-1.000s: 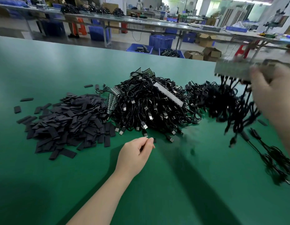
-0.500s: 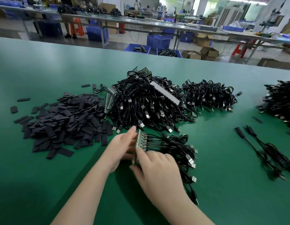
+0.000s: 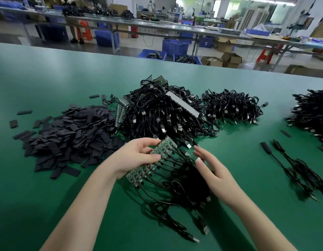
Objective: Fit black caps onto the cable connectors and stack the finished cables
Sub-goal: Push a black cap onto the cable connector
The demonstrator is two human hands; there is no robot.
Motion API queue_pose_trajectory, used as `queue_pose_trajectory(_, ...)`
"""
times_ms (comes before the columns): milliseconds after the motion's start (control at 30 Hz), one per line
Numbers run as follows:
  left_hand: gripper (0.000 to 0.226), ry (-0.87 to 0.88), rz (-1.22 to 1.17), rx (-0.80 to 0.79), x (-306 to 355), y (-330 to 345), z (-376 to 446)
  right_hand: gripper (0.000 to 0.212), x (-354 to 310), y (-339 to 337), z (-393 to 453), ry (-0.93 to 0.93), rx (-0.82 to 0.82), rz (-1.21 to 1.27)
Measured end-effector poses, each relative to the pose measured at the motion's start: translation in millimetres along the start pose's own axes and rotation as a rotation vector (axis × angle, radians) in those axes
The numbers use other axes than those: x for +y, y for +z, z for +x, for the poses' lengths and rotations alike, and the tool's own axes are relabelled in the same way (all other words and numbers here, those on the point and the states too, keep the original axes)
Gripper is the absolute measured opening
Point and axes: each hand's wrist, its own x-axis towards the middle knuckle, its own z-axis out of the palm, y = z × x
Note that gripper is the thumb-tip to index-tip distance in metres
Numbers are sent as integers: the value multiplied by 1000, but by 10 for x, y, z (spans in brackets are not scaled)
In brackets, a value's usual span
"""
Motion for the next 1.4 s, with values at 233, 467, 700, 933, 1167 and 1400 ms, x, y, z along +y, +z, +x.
queue_pose_trajectory(233, 35, -67, 309, -111, 107, -69, 94, 79, 34, 26, -11, -10, -153, -155)
queue_pose_trajectory(467, 34, 24, 497, -59, 81, 181, 146, 18, 0, 233, 164, 67, 46, 109)
queue_pose_trajectory(700, 5, 88, 514, 131, 0, 400, 190, 3, 61, 355, 389, 61, 155, 216)
queue_pose_trajectory(933, 5, 41, 625, 220, 3, 511, 276, 6, 99, 334, 483, 151, 178, 180)
queue_pose_trajectory(1167, 5, -14, 728, 204, 72, 516, 360, 8, 94, 329, 492, 156, 181, 193)
queue_pose_trajectory(1400, 7, 10, 780, 281, 52, 635, 397, 24, 100, 407, 484, 104, 304, 89)
